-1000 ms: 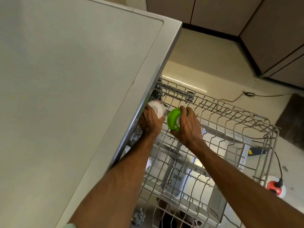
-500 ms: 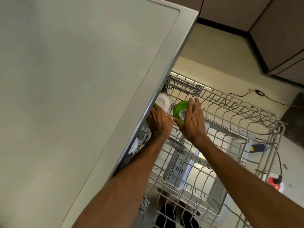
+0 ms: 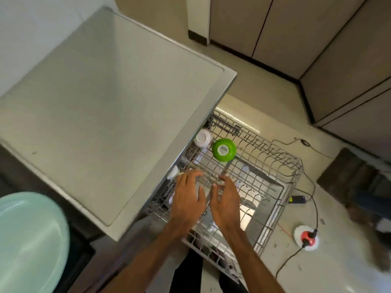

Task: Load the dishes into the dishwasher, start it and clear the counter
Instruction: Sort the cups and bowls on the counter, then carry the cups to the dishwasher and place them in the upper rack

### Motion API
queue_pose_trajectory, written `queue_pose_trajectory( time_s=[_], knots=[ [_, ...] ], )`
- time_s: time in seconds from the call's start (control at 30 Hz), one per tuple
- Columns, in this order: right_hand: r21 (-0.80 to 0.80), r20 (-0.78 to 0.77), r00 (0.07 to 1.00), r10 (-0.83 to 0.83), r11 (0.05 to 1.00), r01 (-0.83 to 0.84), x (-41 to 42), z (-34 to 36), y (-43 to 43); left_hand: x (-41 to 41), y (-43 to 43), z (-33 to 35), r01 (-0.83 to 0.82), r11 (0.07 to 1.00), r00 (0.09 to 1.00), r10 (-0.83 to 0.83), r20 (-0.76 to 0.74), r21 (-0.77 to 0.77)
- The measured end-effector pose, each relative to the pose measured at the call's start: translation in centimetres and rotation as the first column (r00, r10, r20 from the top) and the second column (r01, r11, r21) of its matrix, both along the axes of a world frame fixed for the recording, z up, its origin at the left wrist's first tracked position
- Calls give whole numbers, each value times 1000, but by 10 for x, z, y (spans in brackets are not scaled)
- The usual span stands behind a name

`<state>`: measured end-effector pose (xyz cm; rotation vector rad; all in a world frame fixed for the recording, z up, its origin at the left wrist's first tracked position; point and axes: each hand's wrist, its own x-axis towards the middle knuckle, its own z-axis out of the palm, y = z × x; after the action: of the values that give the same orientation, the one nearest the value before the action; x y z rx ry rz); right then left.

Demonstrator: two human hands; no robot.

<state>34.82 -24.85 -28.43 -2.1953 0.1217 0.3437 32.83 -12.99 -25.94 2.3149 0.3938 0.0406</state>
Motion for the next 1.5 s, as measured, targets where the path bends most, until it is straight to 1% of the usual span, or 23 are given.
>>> queue_pose_trajectory(
  time_s=[0.13,0.27,0.4,0.47,0.53,0.6,0.67,0.73,0.8,0.93,1.03,1.13,1.33,1.43,1.5],
  knots=[
    [51,6,997,73,996,-73,-29,57,-5,-46,-8,57,-32,999,999,32,33,17],
    [38,14,980,201,979,-201,-53,113,-5,-91,-14,101,-157,987,984,153,95,37],
    [24,78,907,413,909,-416,-80,152,7,-147,-11,134,-252,967,957,244,156,37],
    [-18,105,861,497,867,-498,-94,170,21,-181,-4,150,-315,947,934,296,200,67],
    [-36,110,805,583,812,-583,-113,185,40,-218,7,164,-397,915,903,374,211,77],
    [-35,123,738,663,746,-665,-136,195,64,-256,23,174,-467,876,875,437,209,123],
    [-32,140,647,749,657,-754,-161,201,92,-296,42,183,-541,826,835,506,216,159],
    [-28,137,542,829,550,-835,-191,210,121,-335,58,193,-641,754,762,603,235,144],
    [-47,164,437,884,450,-892,-223,219,148,-373,73,201,-734,669,673,696,250,115],
    [10,145,271,952,273,-962,-285,229,193,-440,100,210,-819,562,570,777,265,114],
    [21,150,187,971,186,-982,-324,227,225,-487,121,209,-838,532,544,799,256,119],
    [4,142,140,980,140,-990,-363,228,255,-529,143,210,-838,537,545,809,217,103],
    [-22,134,86,987,89,-996,-452,229,304,-614,179,217,-827,540,558,824,102,159],
    [-35,134,70,988,75,-997,-494,229,315,-653,186,221,-828,539,547,837,12,153],
    [-20,129,52,990,55,-998,-517,231,323,-675,191,223,-835,532,536,844,-10,140]
  ],
)
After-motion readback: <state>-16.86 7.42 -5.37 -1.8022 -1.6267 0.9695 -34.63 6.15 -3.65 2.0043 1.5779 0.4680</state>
